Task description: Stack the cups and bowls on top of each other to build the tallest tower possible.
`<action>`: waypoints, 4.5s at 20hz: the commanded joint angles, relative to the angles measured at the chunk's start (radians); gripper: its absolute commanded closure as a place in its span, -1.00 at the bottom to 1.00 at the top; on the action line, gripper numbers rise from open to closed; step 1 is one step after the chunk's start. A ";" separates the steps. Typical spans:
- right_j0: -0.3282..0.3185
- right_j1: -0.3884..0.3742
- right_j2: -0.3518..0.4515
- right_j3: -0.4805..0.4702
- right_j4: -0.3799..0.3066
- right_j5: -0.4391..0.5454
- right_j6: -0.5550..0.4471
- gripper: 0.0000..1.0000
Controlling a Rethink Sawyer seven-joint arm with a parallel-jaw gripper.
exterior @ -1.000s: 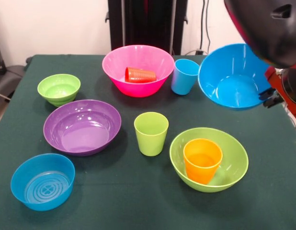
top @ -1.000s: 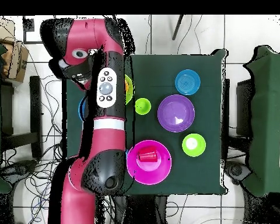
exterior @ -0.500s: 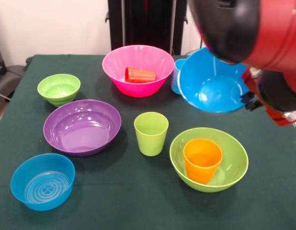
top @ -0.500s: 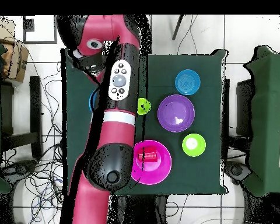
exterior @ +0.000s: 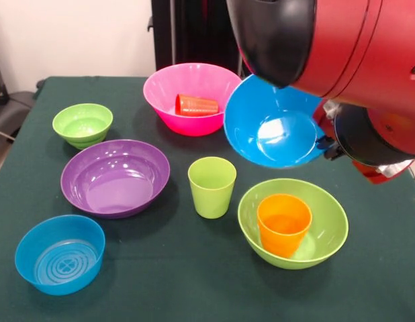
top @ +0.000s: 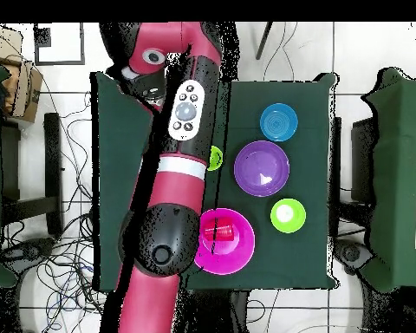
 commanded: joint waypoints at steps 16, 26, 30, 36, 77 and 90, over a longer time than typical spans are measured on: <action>-0.044 -0.016 -0.870 0.046 0.667 -0.302 -0.328 1.00; -0.052 -0.027 -0.811 0.040 0.657 -0.333 -0.372 1.00; -0.054 -0.043 -0.820 0.039 0.655 -0.284 -0.402 1.00; -0.052 -0.045 -0.818 0.039 0.649 -0.271 -0.408 1.00; -0.009 -0.038 -0.472 0.035 0.374 -0.215 -0.410 1.00; 0.044 -0.034 -0.199 0.058 0.126 -0.233 -0.396 1.00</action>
